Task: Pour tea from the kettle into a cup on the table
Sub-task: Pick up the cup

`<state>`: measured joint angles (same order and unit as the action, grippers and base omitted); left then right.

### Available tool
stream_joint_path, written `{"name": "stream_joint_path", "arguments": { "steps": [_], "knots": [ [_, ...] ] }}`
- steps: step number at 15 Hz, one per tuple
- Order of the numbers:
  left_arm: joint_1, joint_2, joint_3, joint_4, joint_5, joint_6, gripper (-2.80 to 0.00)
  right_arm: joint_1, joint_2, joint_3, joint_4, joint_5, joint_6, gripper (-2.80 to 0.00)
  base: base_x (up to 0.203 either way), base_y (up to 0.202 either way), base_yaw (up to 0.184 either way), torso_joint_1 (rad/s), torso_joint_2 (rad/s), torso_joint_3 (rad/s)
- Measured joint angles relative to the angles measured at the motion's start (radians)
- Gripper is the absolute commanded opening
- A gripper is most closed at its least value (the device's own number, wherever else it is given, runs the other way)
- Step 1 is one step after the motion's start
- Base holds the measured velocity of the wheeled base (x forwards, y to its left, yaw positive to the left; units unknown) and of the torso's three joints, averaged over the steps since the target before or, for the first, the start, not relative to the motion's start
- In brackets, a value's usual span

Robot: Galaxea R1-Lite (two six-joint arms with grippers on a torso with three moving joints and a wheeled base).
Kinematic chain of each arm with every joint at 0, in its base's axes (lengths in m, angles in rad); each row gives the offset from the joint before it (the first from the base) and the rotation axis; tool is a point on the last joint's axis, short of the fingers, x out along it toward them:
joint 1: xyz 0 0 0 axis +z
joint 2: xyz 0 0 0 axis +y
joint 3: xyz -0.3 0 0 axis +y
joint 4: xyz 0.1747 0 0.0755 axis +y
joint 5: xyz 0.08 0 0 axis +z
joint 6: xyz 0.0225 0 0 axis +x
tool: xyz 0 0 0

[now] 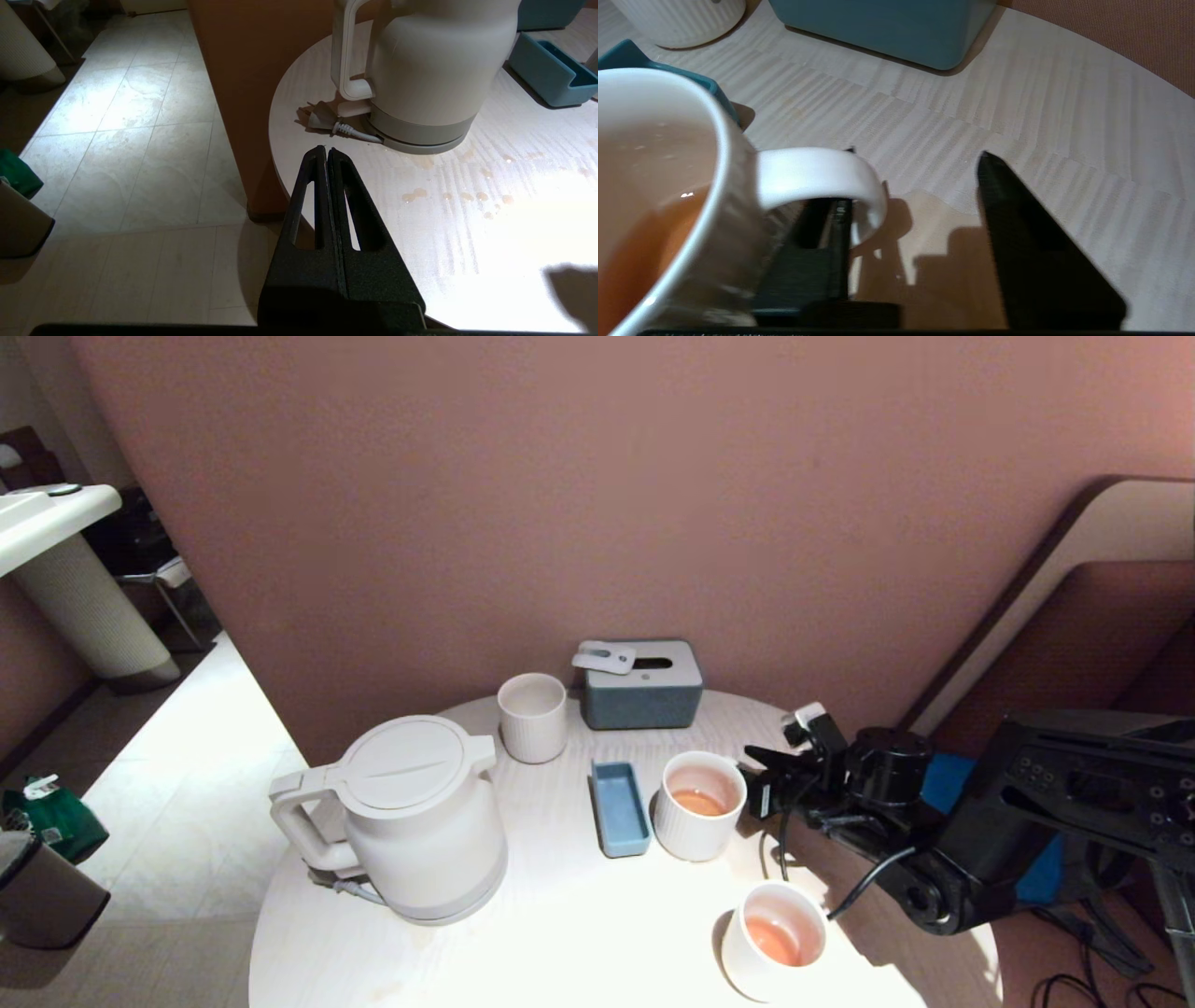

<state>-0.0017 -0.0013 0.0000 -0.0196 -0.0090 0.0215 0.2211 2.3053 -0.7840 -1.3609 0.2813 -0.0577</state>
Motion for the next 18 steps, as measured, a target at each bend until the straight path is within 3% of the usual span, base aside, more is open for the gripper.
{"name": "stream_joint_path", "arguments": {
  "steps": [18],
  "knots": [
    [0.0,0.0,0.0,0.0,0.0,0.0,-2.8,0.003,-0.05,0.059,-0.001,-0.024,-0.001,-2.8,0.0,0.0,0.0,0.0,0.0,0.0]
  ]
}}
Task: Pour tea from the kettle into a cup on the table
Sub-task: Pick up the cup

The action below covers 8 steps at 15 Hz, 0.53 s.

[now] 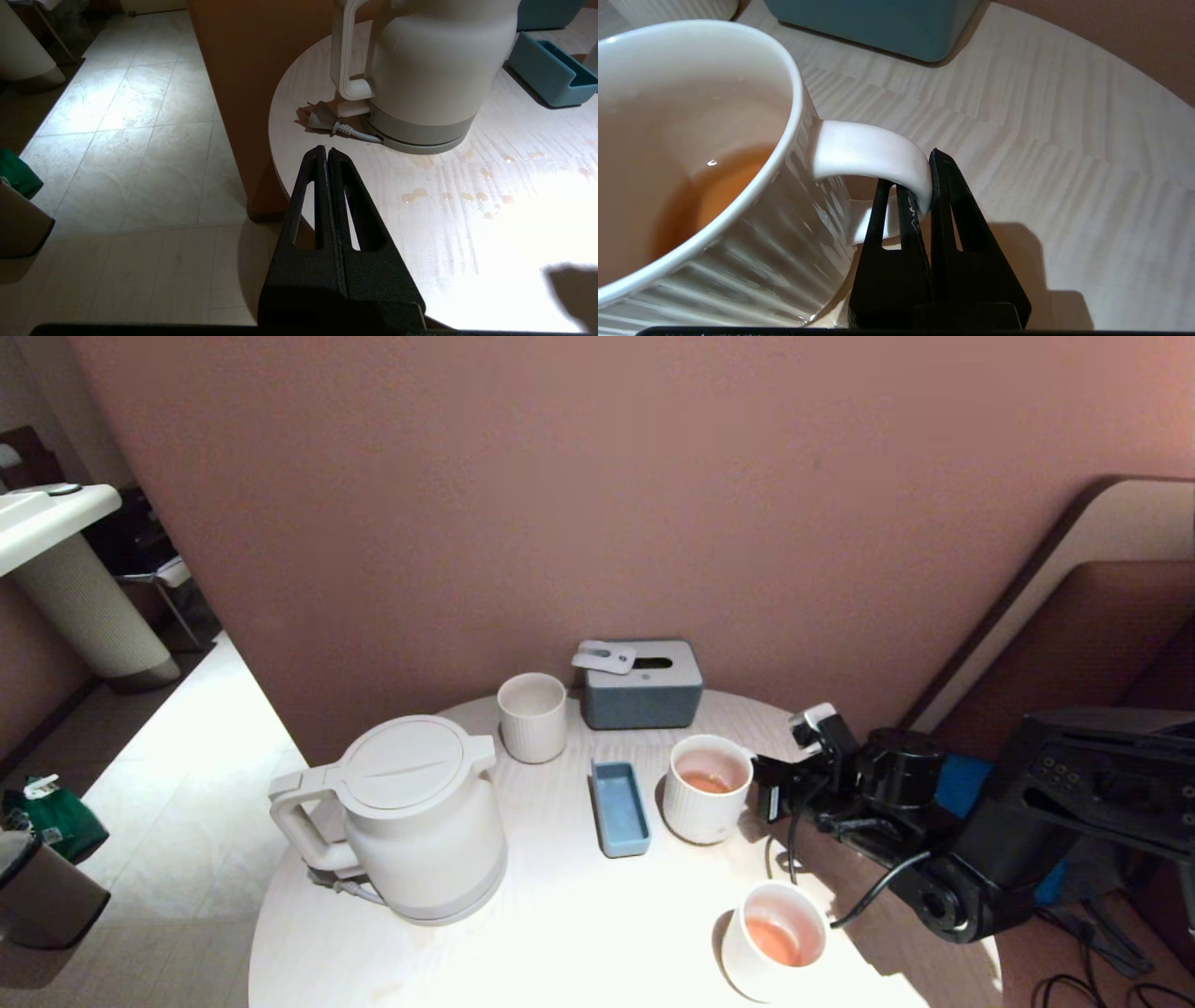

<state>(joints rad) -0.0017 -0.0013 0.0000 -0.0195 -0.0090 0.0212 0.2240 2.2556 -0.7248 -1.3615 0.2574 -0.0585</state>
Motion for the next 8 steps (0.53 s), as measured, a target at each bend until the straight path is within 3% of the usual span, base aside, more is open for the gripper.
{"name": "stream_joint_path", "arguments": {
  "steps": [8],
  "knots": [
    [0.0,0.0,0.0,0.0,0.0,0.0,-2.8,-0.001,-0.066,0.089,0.004,-0.037,0.0,-2.8,0.0,0.0,0.0,0.0,0.0,0.0]
  ]
}}
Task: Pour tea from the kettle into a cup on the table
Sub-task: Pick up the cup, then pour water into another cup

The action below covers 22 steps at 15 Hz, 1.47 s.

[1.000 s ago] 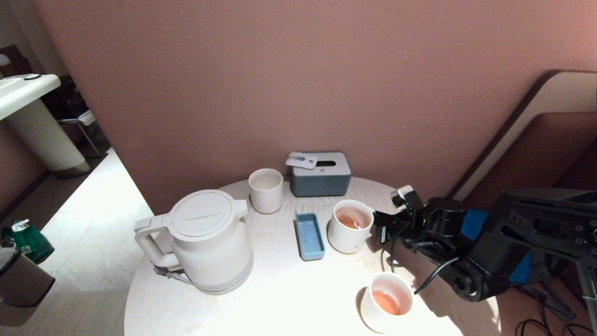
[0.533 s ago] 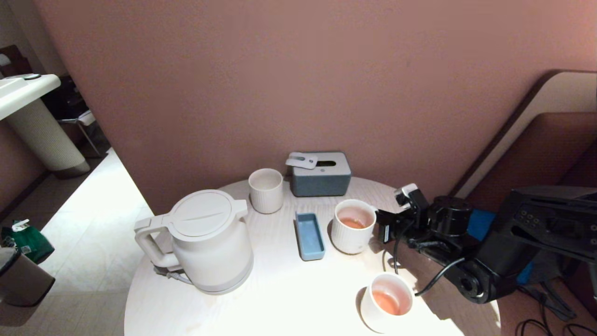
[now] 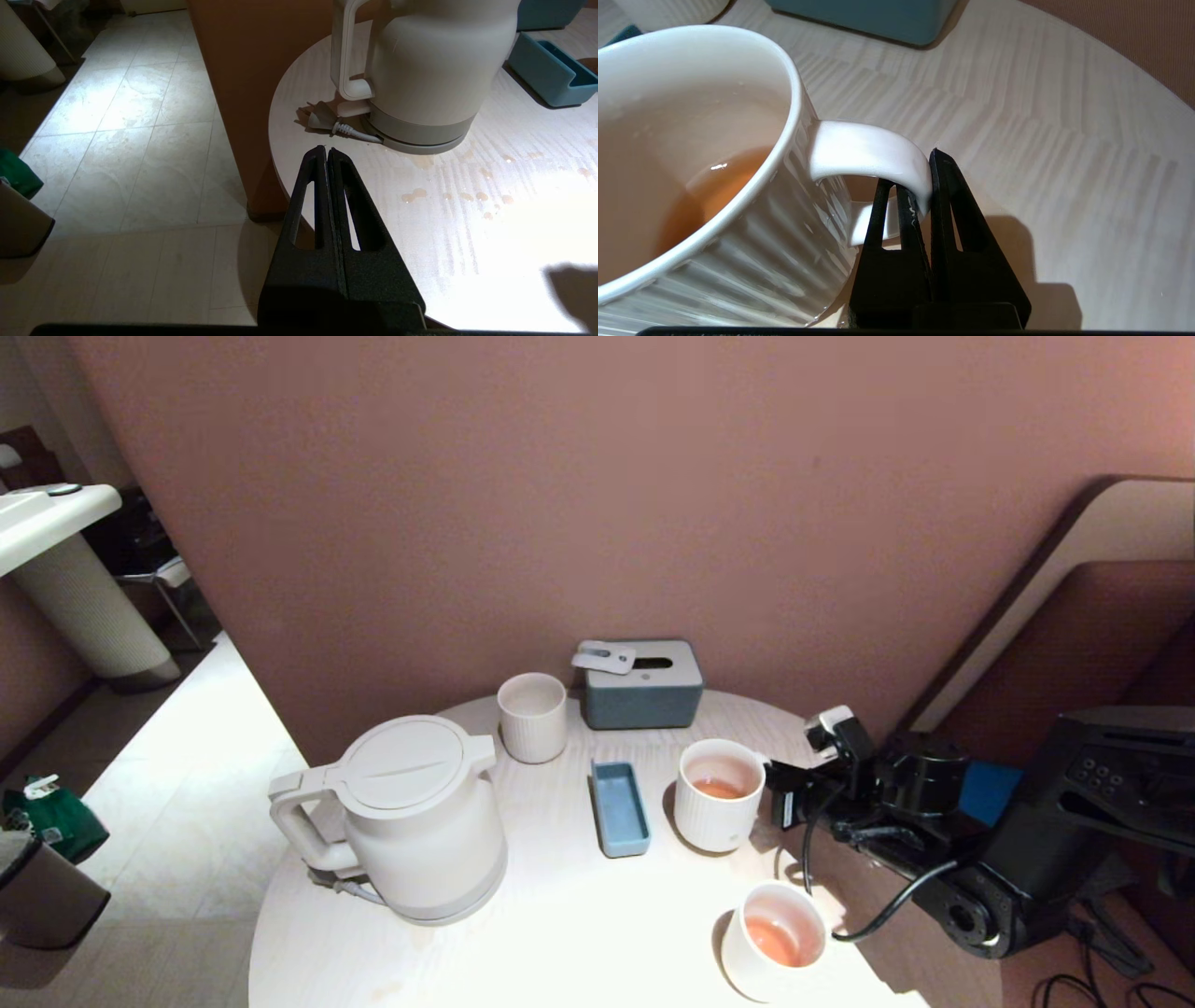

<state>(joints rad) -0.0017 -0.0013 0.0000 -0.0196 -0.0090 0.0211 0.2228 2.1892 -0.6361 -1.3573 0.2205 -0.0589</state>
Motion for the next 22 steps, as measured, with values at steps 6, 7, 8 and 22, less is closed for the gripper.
{"name": "stream_joint_path", "arguments": {
  "steps": [6,7,8,22],
  "knots": [
    [0.0,0.0,0.0,0.0,0.0,0.0,-2.8,-0.012,-0.079,0.076,0.001,-0.034,0.025,-2.8,0.0,0.0,0.0,0.0,0.0,0.0],
    [0.0,0.0,0.0,0.0,0.0,0.0,-2.8,-0.021,-0.087,0.082,0.0,-0.043,0.026,-2.8,0.0,0.0,0.0,0.0,0.0,0.0],
    [0.0,0.0,0.0,0.0,0.0,0.0,-2.8,-0.032,-0.094,0.091,-0.002,-0.046,0.026,-2.8,0.0,0.0,0.0,0.0,0.0,0.0],
    [0.0,0.0,0.0,0.0,0.0,0.0,-2.8,-0.237,-0.223,0.253,-0.006,0.043,0.02,-2.8,0.0,0.0,0.0,0.0,0.0,0.0]
  ]
}}
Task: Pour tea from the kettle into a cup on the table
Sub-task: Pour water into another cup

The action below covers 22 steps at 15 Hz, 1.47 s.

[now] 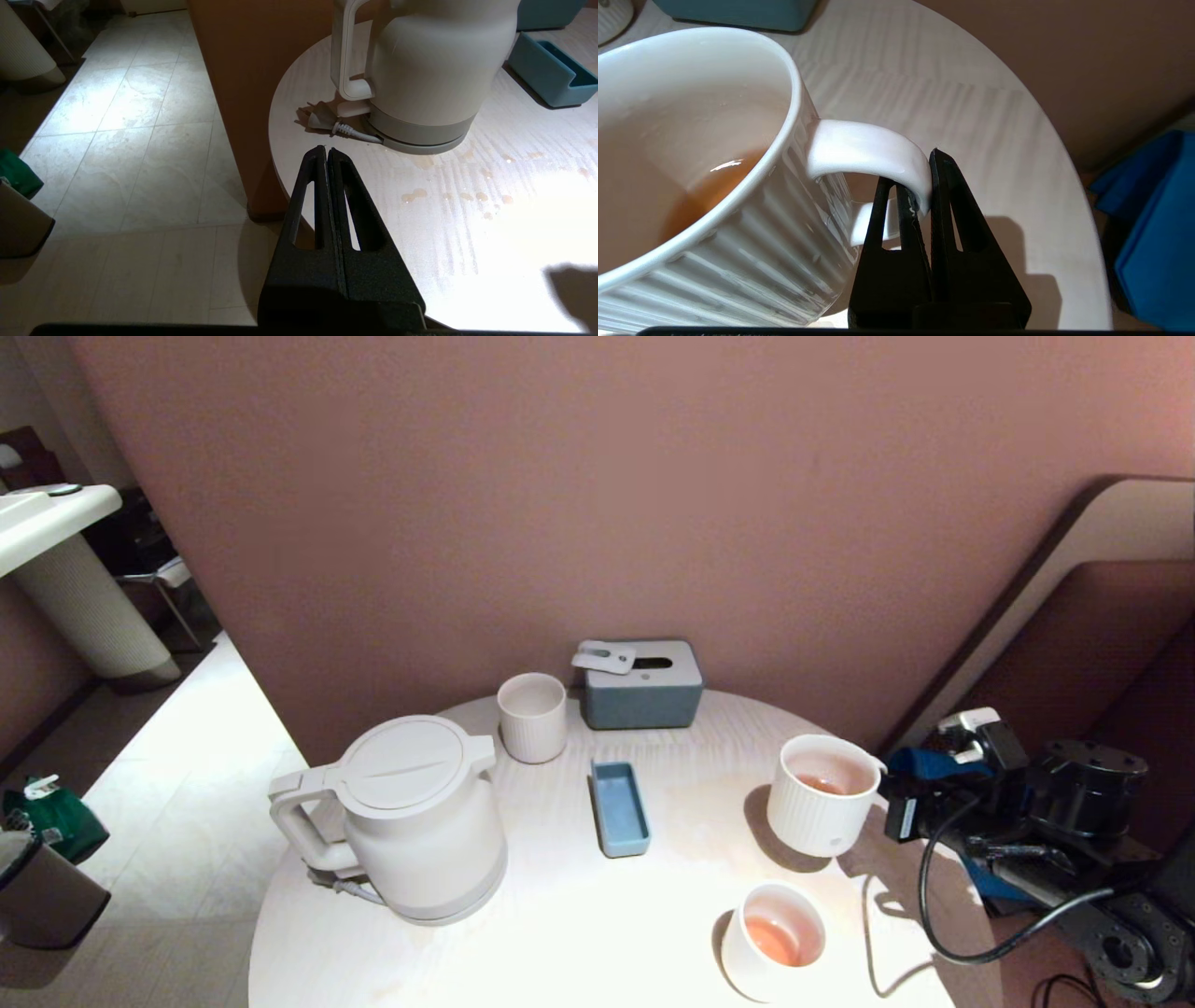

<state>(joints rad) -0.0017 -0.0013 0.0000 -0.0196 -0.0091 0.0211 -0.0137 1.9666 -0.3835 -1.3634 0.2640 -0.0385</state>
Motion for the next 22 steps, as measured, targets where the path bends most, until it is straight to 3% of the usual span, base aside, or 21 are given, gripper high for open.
{"name": "stream_joint_path", "arguments": {
  "steps": [6,22],
  "knots": [
    [0.0,0.0,0.0,0.0,0.0,0.001,-2.8,-0.104,-0.078,0.06,0.008,0.088,-0.028,-2.8,0.0,0.0,0.0,0.0,0.0,0.0],
    [0.0,0.0,0.0,0.0,0.0,-0.001,-2.8,-0.11,-0.208,0.133,0.07,0.103,-0.04,-2.8,0.0,0.0,0.0,0.0,0.0,0.0]
  ]
}}
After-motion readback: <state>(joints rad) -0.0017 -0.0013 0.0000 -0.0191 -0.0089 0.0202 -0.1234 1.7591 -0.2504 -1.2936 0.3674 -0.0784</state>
